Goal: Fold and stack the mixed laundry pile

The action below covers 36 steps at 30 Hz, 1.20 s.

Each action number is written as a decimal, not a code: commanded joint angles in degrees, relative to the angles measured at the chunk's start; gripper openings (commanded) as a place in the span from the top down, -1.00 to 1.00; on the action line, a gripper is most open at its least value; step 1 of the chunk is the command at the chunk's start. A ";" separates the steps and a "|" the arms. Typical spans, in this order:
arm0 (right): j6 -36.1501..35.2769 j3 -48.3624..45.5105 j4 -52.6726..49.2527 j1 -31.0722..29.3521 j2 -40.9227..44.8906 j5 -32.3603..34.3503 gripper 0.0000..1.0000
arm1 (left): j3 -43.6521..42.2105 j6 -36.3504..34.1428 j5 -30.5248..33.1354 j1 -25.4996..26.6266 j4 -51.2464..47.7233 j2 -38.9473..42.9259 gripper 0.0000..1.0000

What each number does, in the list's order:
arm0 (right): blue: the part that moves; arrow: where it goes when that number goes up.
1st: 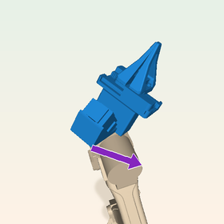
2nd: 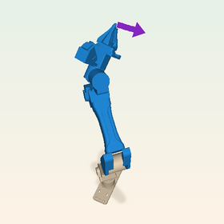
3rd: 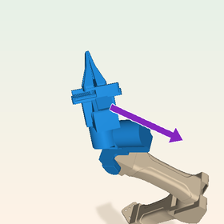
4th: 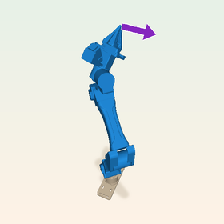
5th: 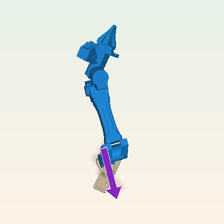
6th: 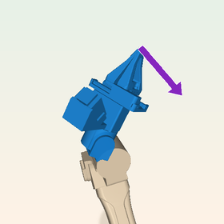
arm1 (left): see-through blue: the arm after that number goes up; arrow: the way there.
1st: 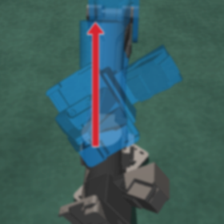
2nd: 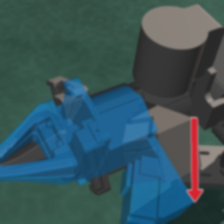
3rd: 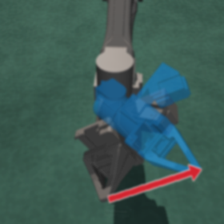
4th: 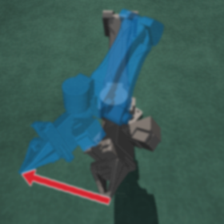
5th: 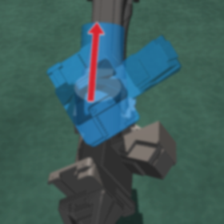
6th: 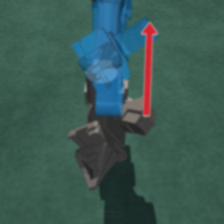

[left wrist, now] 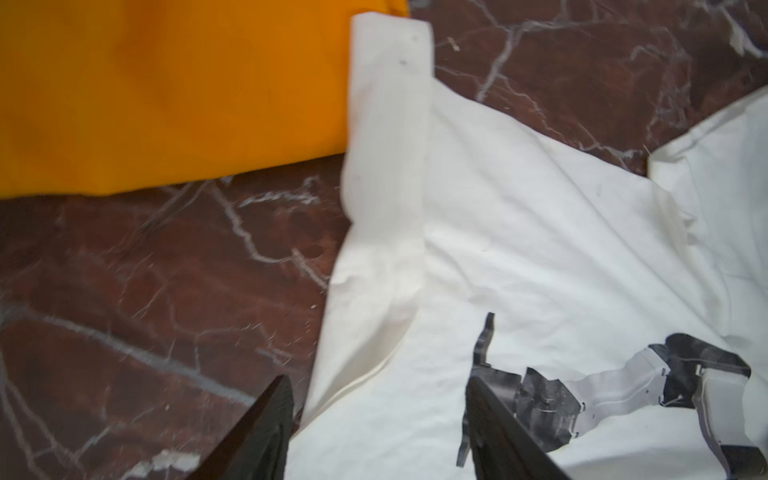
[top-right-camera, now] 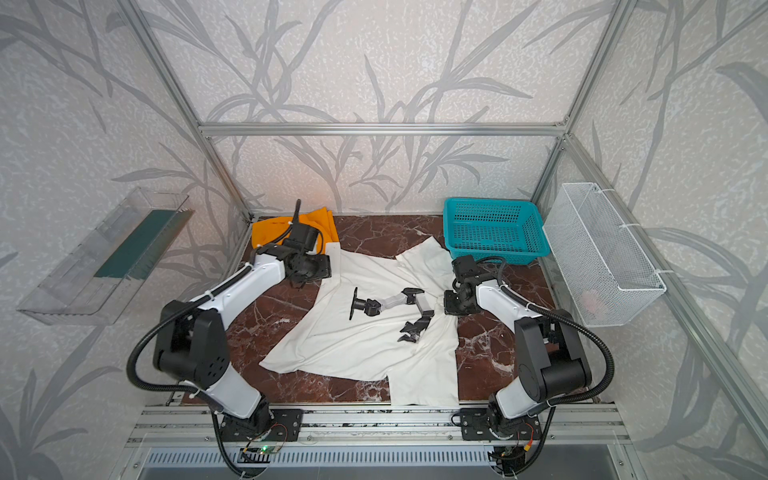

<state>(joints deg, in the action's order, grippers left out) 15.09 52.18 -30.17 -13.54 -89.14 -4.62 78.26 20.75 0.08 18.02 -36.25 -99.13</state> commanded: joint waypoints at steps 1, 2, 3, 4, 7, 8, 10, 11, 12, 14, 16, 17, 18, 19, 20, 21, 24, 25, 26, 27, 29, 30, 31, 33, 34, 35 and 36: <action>0.82 -0.82 -0.90 0.36 1.34 -0.18 1.00 | 7.04 -8.73 1.57 1.93 -7.71 -7.03 -0.20; 0.82 -0.83 -0.87 0.42 1.42 -0.15 1.00 | 8.26 -9.01 1.43 1.93 -8.31 -8.72 -0.17; 0.90 -0.93 -0.85 0.37 1.56 -0.12 1.00 | 9.24 -9.43 1.33 2.01 -8.83 -10.29 -0.13; 0.90 -0.97 -0.91 0.36 1.69 -0.16 1.00 | 9.86 -9.82 1.33 2.04 -9.24 -11.67 -0.11; 0.77 -1.21 -1.02 0.36 2.17 0.13 1.00 | 9.94 -10.30 2.49 2.36 -10.06 -14.03 -0.07; 0.73 -1.28 -1.02 0.36 2.22 0.17 1.00 | 9.66 -10.32 2.88 2.39 -10.11 -14.52 -0.06; 0.73 -1.29 -0.94 0.35 2.14 0.16 1.00 | 8.73 -10.19 3.93 2.54 -10.15 -15.36 -0.03; 0.73 -1.25 -0.92 0.36 2.05 0.10 1.00 | 8.44 -10.05 4.44 2.63 -10.24 -15.59 0.00; 0.73 -1.21 -0.91 0.36 1.89 -0.04 1.00 | 7.97 -9.99 4.94 2.76 -10.35 -15.82 0.02; 0.81 -1.29 -0.60 0.36 1.70 -0.15 1.00 | 7.30 -10.09 5.42 2.98 -10.30 -16.06 0.06; 0.82 -1.29 -0.53 0.36 1.61 -0.32 1.00 | 6.77 -9.96 5.94 3.06 -10.09 -16.33 0.11; 0.82 -1.42 -0.42 0.36 1.60 -0.30 1.00 | 6.61 -10.05 5.90 3.06 -9.98 -16.51 0.15; 0.82 -1.43 -0.42 0.36 1.61 -0.36 1.00 | 6.63 -10.07 5.81 3.07 -10.01 -16.76 0.18; 0.82 -1.47 -0.50 0.36 1.60 -0.30 1.00 | 6.62 -10.05 5.73 3.14 -10.06 -17.03 0.21; 0.82 -1.52 -0.50 0.36 1.65 -0.37 1.00 | 6.59 -10.04 5.57 3.11 -10.06 -17.25 0.25; 0.82 -1.56 -0.42 0.36 1.69 -0.24 1.00 | 6.63 -10.03 5.38 3.16 -10.13 -17.62 0.27; 0.82 -1.85 -0.39 0.36 1.78 -0.10 1.00 | 6.51 -10.11 5.20 3.42 -10.26 -18.15 0.32; 0.82 -1.91 -0.31 0.36 1.78 -0.11 1.00 | 6.43 -10.04 5.20 3.58 -10.24 -18.29 0.32; 0.82 -1.98 -0.18 0.36 1.78 -0.10 1.00 | 6.34 -9.98 5.11 3.66 -10.27 -18.46 0.32; 0.81 -2.02 -0.21 0.36 1.70 -0.04 1.00 | 6.25 -9.97 4.88 3.69 -10.21 -18.55 0.32; 0.81 -2.08 -0.16 0.36 1.69 -0.10 1.00 | 6.09 -9.99 4.76 3.81 -10.20 -18.56 0.32; 0.82 -2.06 -0.09 0.36 1.71 -0.13 1.00 | 6.09 -9.96 4.69 3.85 -10.27 -18.71 0.32; 0.82 -2.13 -0.06 0.36 1.69 -0.20 1.00 | 6.01 -9.96 4.58 3.92 -10.18 -18.76 0.32; 0.73 -2.15 -0.04 0.36 1.74 -0.14 1.00 | 6.02 -9.90 4.58 3.87 -10.16 -18.95 0.34; 0.73 -2.20 -0.01 0.41 1.69 -0.15 1.00 | 6.08 -9.86 4.58 3.95 -10.11 -19.11 0.38; 0.74 -2.19 0.04 0.36 1.78 -0.12 1.00 | 6.11 -9.88 4.70 3.92 -10.16 -19.32 0.44; 0.73 -2.25 0.04 0.36 1.78 -0.20 1.00 | 6.26 -9.75 5.05 3.95 -10.16 -19.66 0.52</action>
<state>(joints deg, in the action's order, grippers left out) 15.29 50.57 -29.80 -13.54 -88.62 -4.97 84.84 11.44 4.56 21.71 -44.95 -117.54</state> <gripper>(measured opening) 0.060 0.262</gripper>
